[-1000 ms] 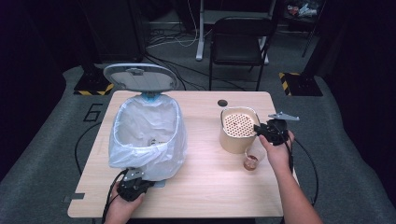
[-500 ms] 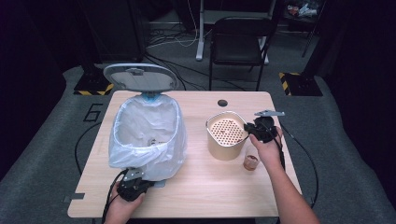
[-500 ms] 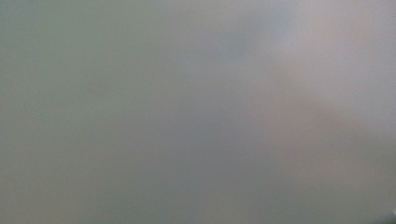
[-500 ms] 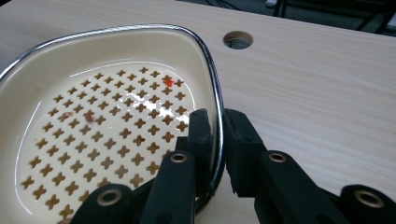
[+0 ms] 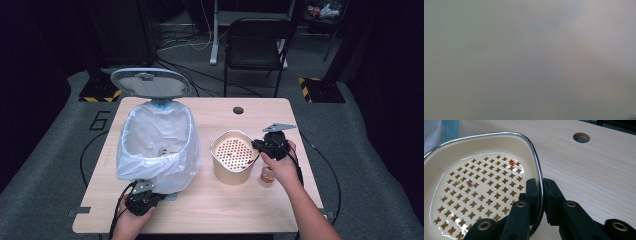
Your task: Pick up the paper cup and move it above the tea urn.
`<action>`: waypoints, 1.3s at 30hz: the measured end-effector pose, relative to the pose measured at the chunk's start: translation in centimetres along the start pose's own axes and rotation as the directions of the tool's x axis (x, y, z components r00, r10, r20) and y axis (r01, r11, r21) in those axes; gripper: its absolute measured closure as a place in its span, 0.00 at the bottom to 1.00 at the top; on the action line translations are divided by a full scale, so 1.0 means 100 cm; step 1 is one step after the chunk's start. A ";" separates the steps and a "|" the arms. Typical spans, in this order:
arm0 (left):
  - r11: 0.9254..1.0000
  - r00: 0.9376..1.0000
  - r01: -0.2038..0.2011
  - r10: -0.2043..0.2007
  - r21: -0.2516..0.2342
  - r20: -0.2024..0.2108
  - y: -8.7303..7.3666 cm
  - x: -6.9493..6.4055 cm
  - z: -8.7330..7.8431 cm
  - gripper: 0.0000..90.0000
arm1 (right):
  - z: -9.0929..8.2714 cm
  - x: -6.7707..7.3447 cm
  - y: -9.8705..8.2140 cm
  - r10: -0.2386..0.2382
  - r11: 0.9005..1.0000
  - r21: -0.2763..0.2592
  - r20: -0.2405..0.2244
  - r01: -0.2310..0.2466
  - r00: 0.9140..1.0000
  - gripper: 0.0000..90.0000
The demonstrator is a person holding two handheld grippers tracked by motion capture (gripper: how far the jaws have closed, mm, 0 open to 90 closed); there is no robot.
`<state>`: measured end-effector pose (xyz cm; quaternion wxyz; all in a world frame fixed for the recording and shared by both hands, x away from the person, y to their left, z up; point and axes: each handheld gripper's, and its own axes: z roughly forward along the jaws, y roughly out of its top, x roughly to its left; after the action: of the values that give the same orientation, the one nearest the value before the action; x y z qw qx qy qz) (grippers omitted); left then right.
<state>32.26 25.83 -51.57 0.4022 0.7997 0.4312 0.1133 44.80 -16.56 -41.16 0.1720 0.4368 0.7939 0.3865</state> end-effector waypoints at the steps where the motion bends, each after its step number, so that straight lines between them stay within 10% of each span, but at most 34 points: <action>1: 1.000 1.000 -0.001 0.001 0.000 0.000 0.000 0.000 0.000 1.00 | -0.001 0.002 -0.001 -0.015 1.000 0.001 -0.007 0.015 1.000 0.92; 19: 1.000 1.000 0.000 0.000 0.001 -0.001 0.000 0.000 0.000 1.00 | -0.028 0.036 -0.028 -0.087 0.996 0.005 -0.071 0.087 0.994 0.90; 25: 1.000 1.000 -0.001 0.001 0.000 0.000 0.000 0.000 0.000 1.00 | -0.040 0.035 -0.027 -0.073 0.996 -0.052 -0.041 0.071 0.996 0.64; 32: 1.000 1.000 -0.001 0.001 0.000 0.000 0.000 0.000 0.000 1.00 | -0.052 0.019 -0.036 -0.026 0.990 -0.136 0.095 0.039 0.995 0.32; 39: 1.000 1.000 0.000 0.000 0.000 -0.001 0.000 0.000 0.000 1.00 | -0.051 0.002 -0.053 0.024 0.993 -0.118 0.127 -0.009 0.992 0.19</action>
<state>32.26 25.82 -51.56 0.4020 0.7997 0.4313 0.1134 38.64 -20.48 -41.92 0.2449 0.4565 0.7534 0.4050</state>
